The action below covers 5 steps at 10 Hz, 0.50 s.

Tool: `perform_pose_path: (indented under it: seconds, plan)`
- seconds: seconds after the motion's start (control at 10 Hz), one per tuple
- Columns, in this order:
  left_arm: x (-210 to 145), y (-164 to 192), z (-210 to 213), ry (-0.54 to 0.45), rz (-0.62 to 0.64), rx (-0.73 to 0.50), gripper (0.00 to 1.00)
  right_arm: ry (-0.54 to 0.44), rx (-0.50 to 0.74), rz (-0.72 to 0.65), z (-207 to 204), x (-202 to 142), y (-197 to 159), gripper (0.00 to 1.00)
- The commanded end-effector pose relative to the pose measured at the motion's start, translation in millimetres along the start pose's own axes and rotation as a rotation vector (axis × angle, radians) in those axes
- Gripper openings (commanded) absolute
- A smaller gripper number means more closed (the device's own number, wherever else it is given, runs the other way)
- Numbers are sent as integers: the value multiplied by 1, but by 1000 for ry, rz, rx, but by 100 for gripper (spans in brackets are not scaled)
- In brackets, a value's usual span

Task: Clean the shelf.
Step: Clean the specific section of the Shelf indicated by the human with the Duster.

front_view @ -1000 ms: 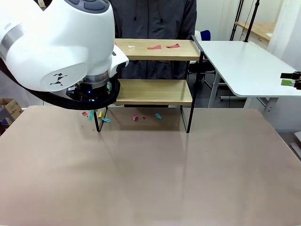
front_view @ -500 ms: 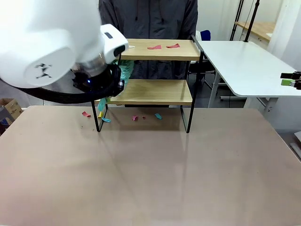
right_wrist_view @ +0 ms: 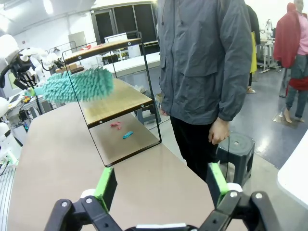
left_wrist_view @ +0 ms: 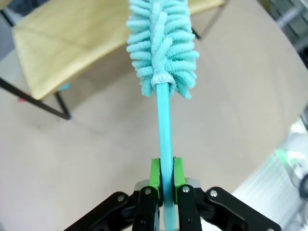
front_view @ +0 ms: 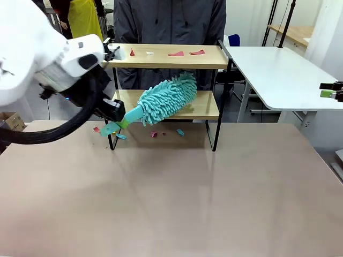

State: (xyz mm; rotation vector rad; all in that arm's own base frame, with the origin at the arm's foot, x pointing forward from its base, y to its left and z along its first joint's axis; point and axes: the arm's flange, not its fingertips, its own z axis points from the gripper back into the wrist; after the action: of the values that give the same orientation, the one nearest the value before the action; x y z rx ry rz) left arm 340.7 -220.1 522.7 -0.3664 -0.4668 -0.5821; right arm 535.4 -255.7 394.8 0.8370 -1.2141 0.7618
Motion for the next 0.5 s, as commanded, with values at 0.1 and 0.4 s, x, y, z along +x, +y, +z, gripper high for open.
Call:
perform_pose_path:
  seconds: [0.1, 0.4]
  plan:
    - [-11, 18, 36, 66, -94, -117, 13, 4, 0, 0, -1, 3, 1, 100]
    - [-16, 30, 74, 211, -217, -112, 13, 4, 0, 0, -1, 3, 1, 100]
